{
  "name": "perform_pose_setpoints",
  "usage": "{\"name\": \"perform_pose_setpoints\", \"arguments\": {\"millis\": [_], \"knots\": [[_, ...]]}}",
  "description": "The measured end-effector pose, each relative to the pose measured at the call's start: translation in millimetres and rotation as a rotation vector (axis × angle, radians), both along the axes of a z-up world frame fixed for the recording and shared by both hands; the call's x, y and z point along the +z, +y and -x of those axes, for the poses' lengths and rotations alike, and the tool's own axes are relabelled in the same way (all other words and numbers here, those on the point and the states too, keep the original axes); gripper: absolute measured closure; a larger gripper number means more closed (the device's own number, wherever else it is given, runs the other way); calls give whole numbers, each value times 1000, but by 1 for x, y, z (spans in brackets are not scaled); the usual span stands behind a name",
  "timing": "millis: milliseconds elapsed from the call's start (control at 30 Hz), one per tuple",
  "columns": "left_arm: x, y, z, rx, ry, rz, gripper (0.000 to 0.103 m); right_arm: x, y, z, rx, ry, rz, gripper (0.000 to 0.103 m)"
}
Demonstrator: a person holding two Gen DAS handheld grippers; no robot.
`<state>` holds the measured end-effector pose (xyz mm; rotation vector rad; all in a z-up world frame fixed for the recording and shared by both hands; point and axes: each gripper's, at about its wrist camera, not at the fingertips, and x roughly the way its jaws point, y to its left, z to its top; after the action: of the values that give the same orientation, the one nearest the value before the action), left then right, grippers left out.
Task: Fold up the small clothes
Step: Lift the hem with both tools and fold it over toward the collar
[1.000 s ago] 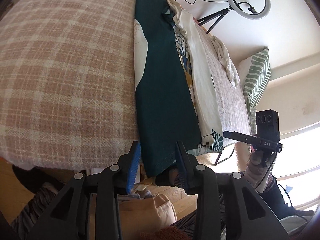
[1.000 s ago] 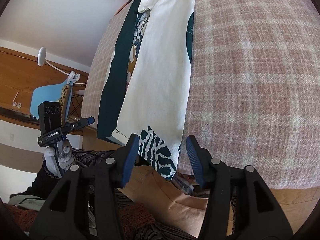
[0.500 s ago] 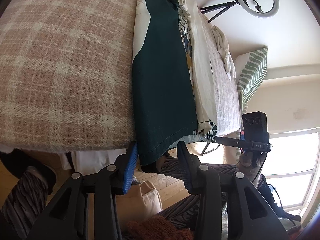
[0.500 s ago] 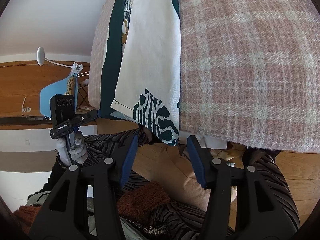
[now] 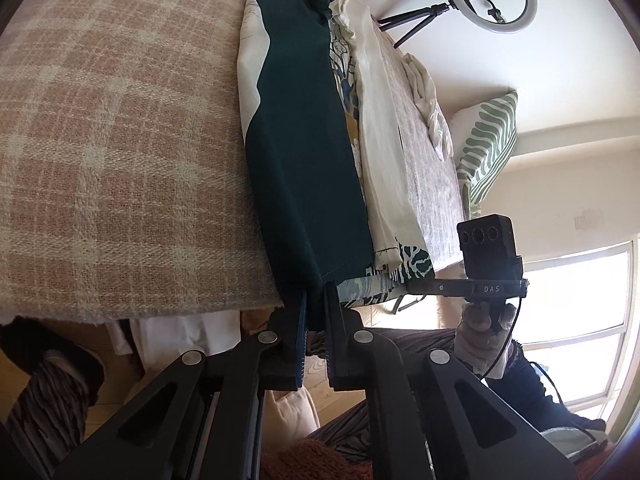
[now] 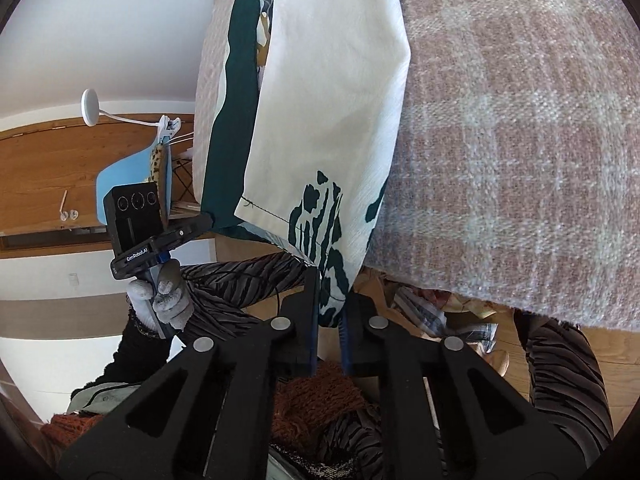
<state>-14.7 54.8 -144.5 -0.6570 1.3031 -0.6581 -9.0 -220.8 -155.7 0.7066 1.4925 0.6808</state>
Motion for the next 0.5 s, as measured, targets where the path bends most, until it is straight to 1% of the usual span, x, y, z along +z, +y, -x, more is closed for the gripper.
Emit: {"name": "perform_pose_setpoints", "arguments": {"millis": [67, 233, 300, 400, 500], "knots": [[5, 1, -4, 18, -14, 25, 98, 7, -1, -1, -17, -23, -4, 95], [17, 12, -14, 77, -67, 36, 99, 20, -6, -9, -62, -67, -4, 95], [18, 14, -15, 81, -68, 49, 99, 23, -9, -12, -65, -78, -1, 95], [19, 18, -16, 89, -82, 35, 99, 28, -16, -20, -67, -100, 19, 96], [19, 21, -23, 115, -81, 45, 100, 33, -20, -31, -91, -124, 22, 96]]}}
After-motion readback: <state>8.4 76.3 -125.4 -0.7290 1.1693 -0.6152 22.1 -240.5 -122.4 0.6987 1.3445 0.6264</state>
